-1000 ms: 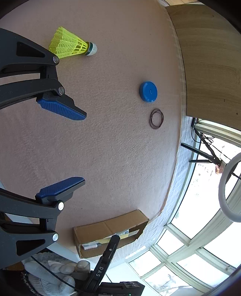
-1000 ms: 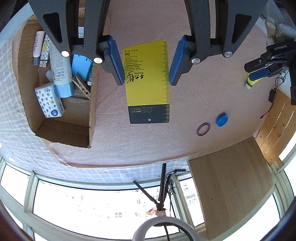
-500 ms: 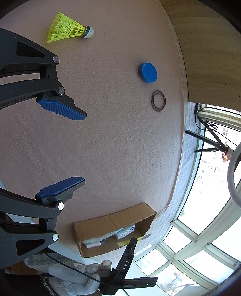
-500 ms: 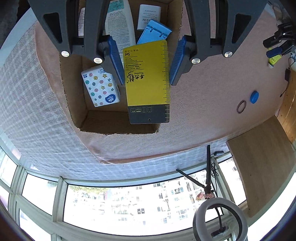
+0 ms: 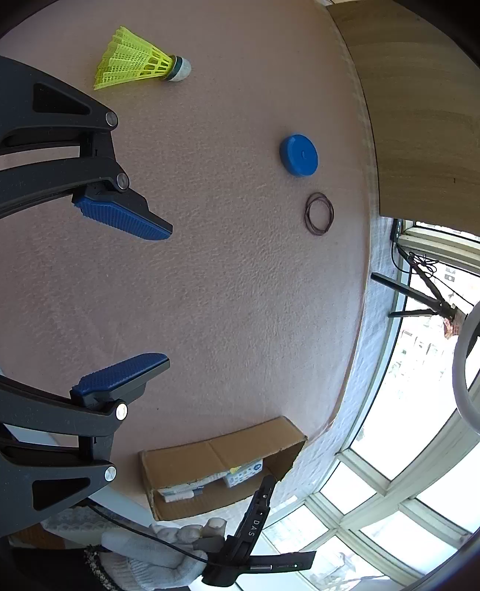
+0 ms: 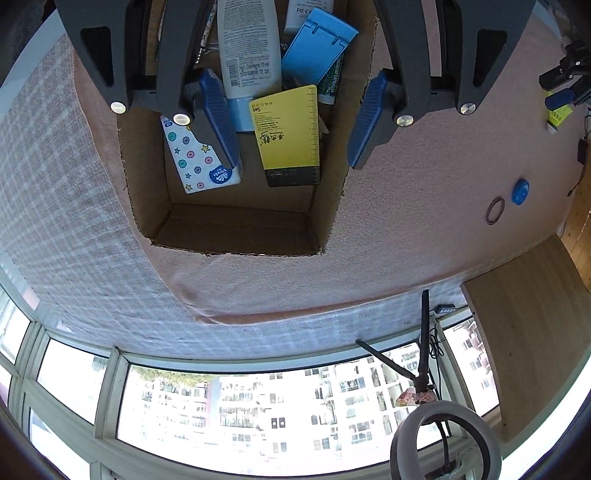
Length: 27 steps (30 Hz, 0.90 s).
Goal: Organize objects
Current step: 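Release the card into the box and withdraw the right gripper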
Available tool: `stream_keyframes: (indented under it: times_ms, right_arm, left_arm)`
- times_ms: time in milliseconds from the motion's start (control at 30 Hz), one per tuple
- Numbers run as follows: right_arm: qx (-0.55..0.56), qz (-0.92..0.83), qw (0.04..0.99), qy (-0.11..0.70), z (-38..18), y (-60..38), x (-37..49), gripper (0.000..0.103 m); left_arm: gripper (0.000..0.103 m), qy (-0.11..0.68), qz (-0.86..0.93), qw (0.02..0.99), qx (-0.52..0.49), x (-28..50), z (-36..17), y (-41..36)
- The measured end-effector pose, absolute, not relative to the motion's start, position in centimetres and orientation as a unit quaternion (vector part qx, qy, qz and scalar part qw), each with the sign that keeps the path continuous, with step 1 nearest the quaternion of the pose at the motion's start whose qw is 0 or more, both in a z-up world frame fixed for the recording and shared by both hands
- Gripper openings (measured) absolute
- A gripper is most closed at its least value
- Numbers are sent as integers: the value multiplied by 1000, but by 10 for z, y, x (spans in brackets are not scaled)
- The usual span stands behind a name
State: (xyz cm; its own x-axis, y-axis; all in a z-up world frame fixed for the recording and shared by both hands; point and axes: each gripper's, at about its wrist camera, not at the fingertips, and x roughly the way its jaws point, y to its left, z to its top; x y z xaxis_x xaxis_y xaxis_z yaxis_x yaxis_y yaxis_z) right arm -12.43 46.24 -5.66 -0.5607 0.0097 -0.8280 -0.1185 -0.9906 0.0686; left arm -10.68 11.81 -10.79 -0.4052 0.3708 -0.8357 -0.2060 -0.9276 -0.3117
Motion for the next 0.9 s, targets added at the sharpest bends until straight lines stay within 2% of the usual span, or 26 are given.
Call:
stream_keyframes:
  times_ms: [433,667,900]
  right_arm:
    - [-467,882,5,56,-47,433,-129,61]
    - [-465,883,-41,59,-36,395,-155,62]
    - [-471,876,-90,50,-38,338,-198,63]
  left_arm:
    - [67,-73,841,158,-512,-126,-108,99]
    - [67,-49,863,112,-490,-164,-94,70]
    - [68,-59,861,79,-499,-208,-105,43]
